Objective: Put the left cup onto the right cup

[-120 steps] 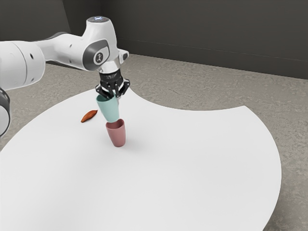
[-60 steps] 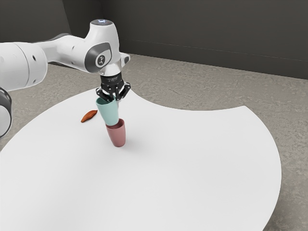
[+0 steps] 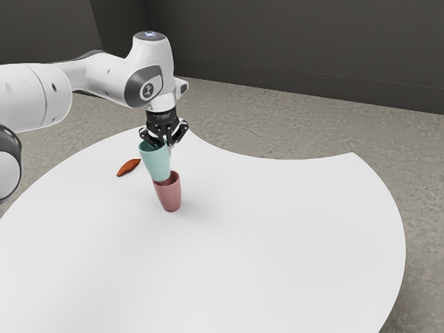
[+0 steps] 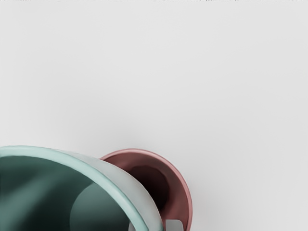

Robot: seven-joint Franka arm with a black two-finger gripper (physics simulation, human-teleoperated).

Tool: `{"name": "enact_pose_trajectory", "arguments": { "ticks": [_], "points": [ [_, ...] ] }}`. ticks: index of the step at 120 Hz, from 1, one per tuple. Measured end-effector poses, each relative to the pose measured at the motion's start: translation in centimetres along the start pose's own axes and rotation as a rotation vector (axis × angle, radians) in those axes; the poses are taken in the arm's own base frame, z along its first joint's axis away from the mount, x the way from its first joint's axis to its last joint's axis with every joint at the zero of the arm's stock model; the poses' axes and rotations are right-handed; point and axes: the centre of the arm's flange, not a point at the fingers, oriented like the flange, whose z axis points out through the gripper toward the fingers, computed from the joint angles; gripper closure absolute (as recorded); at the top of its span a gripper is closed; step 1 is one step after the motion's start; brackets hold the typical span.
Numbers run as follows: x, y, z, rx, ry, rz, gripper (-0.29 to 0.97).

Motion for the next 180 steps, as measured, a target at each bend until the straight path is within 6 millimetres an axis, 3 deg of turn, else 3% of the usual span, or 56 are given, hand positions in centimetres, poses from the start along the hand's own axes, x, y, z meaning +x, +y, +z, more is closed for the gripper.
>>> {"name": "enact_pose_trajectory", "arguments": {
  "ticks": [46, 94, 180],
  "points": [
    [0.8, 0.1, -0.7, 0.000, 0.030, 0.004, 0.78],
    [1.0, 0.5, 0.7, 0.004, 0.022, 0.010, 0.78],
    [0.6, 0.5, -0.4, -0.009, 0.031, 0.009, 0.78]
  ]
}}
